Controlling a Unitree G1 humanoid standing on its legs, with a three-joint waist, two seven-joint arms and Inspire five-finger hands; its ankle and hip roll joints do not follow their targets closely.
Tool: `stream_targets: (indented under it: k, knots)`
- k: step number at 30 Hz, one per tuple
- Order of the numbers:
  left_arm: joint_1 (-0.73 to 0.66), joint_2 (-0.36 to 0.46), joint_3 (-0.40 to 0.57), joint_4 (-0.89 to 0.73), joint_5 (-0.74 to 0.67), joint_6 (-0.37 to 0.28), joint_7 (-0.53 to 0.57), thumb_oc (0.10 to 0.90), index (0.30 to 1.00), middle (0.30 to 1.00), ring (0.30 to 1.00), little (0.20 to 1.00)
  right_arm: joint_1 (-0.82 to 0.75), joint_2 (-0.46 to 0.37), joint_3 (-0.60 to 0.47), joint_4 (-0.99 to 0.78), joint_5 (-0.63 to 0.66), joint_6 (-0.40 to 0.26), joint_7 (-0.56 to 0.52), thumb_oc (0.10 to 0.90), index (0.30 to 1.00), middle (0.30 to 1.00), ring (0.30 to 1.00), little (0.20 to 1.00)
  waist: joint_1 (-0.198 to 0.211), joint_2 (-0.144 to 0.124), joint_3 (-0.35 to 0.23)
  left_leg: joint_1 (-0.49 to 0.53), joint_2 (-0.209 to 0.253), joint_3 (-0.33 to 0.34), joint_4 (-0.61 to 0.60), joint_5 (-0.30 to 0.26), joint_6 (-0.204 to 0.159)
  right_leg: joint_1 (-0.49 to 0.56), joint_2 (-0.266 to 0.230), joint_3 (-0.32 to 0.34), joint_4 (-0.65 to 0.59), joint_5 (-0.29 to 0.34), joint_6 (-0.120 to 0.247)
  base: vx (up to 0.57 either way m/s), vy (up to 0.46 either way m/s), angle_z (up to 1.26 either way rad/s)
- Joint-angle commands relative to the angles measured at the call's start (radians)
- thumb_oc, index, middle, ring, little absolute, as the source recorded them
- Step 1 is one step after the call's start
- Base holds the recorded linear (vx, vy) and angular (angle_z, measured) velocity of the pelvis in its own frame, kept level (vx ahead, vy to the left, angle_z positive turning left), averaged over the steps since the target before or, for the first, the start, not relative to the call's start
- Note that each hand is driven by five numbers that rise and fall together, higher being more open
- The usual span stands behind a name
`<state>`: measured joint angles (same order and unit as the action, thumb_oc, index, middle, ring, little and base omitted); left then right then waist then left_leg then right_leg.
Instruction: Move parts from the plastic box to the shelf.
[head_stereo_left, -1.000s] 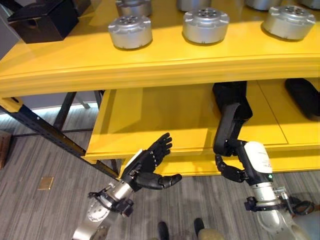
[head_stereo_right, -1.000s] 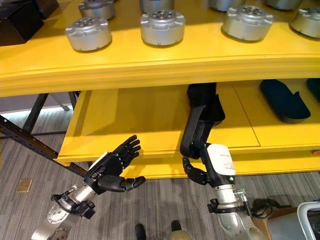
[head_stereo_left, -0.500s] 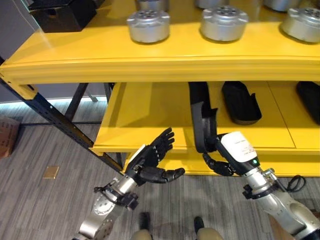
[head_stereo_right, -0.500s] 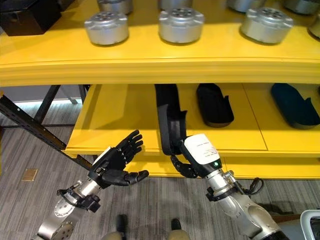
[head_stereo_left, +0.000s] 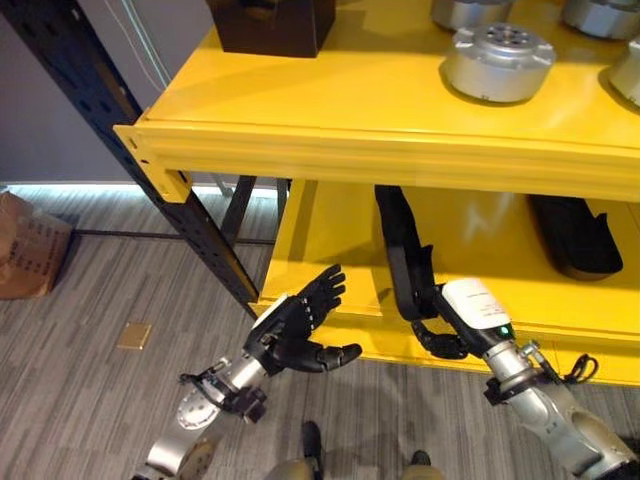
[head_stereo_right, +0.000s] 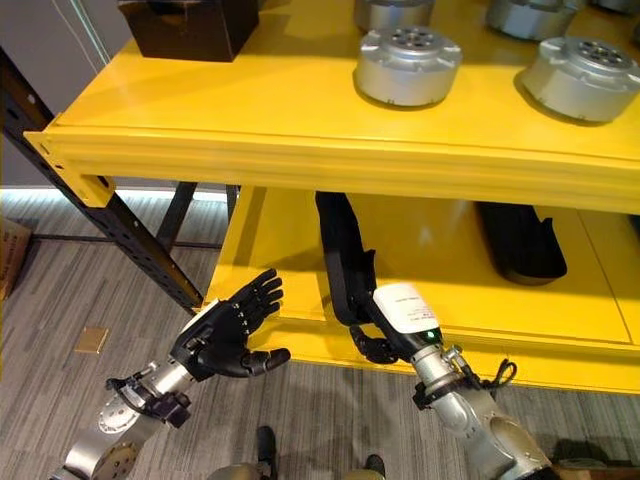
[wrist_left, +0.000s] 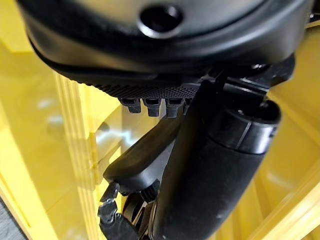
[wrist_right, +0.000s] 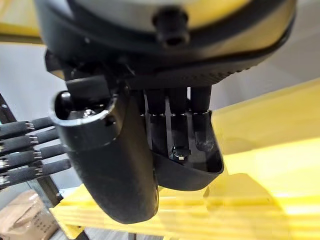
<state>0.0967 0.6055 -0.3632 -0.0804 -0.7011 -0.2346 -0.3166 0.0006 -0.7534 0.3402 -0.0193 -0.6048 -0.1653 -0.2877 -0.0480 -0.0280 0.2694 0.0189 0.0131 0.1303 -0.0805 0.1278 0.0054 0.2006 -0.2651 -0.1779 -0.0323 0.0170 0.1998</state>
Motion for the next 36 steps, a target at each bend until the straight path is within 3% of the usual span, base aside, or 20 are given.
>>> stream_targets:
  k: [1,4,16,19,26,36]
  knots:
    - [-0.055,-0.044,0.028,-0.086,-0.012,-0.073,-0.041,0.9,1.0,1.0,1.0,1.0,-0.163,-0.022,-0.007,0.026,0.057,0.024,-0.063,0.4,0.3,0.3,0.3,0.3,0.014,0.004,-0.093,0.086,0.06,0.067,0.008,-0.156,-0.009,-0.1,0.065,0.009,0.016,0.0,-0.034,0.07,-0.043,0.1]
    - [-0.064,-0.047,0.023,-0.084,-0.008,-0.044,-0.073,0.9,1.0,1.0,1.0,1.0,-0.24,0.011,0.024,0.157,0.061,0.102,-0.05,0.4,0.3,0.3,0.3,0.3,0.041,-0.003,-0.09,0.09,0.061,0.064,0.008,-0.16,-0.008,-0.091,0.059,-0.006,0.008,0.006,-0.028,0.07,-0.069,0.04]
    - [-0.076,-0.04,0.028,-0.093,0.02,0.031,-0.11,0.9,1.0,1.0,1.0,1.0,-0.428,0.067,0.097,0.502,0.062,0.257,0.073,0.4,0.3,0.3,0.3,0.3,0.106,0.001,-0.072,0.092,0.063,0.048,0.008,-0.155,-0.014,-0.076,0.056,-0.048,-0.004,0.016,-0.028,0.03,-0.043,0.07]
    - [-0.101,-0.035,0.021,-0.097,0.017,0.057,-0.13,0.9,1.0,1.0,1.0,1.0,-0.511,0.077,0.12,0.625,0.064,0.271,0.077,0.4,0.3,0.3,0.3,0.3,0.131,0.004,-0.054,0.076,0.065,0.038,0.011,-0.15,-0.017,-0.084,0.055,-0.062,0.001,0.018,-0.028,-0.01,-0.057,0.11]
    - [-0.124,-0.029,0.017,-0.098,0.015,0.075,-0.132,0.9,1.0,1.0,1.0,1.0,-0.595,0.072,0.149,0.715,0.042,0.289,0.111,0.4,0.3,0.3,0.3,0.3,0.155,0.01,-0.027,0.045,0.066,0.027,0.025,-0.146,-0.019,-0.099,0.053,-0.072,0.011,0.019,-0.028,-0.02,-0.031,0.1]
    - [-0.195,0.001,0.019,-0.086,0.01,0.065,-0.138,0.9,1.0,1.0,1.0,1.0,-0.755,0.024,0.205,0.847,0.06,0.274,0.117,0.4,0.3,0.3,0.3,0.3,0.188,0.03,0.062,-0.058,0.059,0.01,0.062,-0.131,-0.016,-0.16,0.053,-0.074,0.034,0.019,-0.029,-0.09,-0.042,0.05]
